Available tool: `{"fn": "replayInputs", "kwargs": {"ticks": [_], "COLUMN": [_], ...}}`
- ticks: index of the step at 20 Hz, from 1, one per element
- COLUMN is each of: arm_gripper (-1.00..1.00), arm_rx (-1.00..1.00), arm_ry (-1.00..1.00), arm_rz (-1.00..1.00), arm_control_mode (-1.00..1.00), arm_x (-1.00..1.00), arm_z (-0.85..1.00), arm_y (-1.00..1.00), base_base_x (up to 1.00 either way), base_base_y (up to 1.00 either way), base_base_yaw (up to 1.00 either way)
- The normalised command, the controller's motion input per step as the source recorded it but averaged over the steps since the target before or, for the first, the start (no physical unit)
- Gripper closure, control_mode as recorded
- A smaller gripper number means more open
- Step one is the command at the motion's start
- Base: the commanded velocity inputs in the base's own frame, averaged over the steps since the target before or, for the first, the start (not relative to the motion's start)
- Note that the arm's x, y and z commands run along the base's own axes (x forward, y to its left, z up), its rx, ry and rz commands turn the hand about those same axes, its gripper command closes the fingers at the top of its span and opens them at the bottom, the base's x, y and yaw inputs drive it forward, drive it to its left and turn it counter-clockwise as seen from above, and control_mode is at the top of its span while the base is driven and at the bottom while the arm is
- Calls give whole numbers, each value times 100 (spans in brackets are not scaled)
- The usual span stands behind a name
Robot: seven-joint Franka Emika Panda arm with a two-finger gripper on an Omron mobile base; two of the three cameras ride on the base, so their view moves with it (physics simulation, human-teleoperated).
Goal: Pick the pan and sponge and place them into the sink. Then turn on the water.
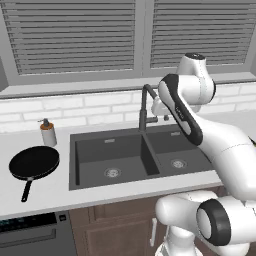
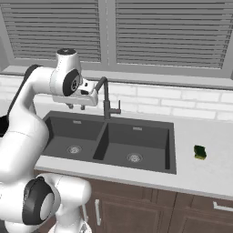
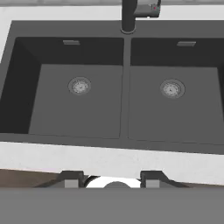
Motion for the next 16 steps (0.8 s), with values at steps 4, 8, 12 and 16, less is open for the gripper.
{"fn": "replayInputs", "kwargs": {"ticks": [4,8,12,16], "arm_gripper": [-100,-100,-100,-100], "arm_rx": [0,0,1,0], "arm_ry": [4,12,3,1], "arm_rz": [0,0,0,0], "arm_control_mode": [-100,-100,-100,-100], "arm_x": [0,-7,-45,-56], "arm_z": [0,0,-10,-8], "arm_y": [0,35,35,52], "base_base_x": [0,0,0,0], "base_base_y": [0,0,0,0], "base_base_yaw": [0,0,0,0]}}
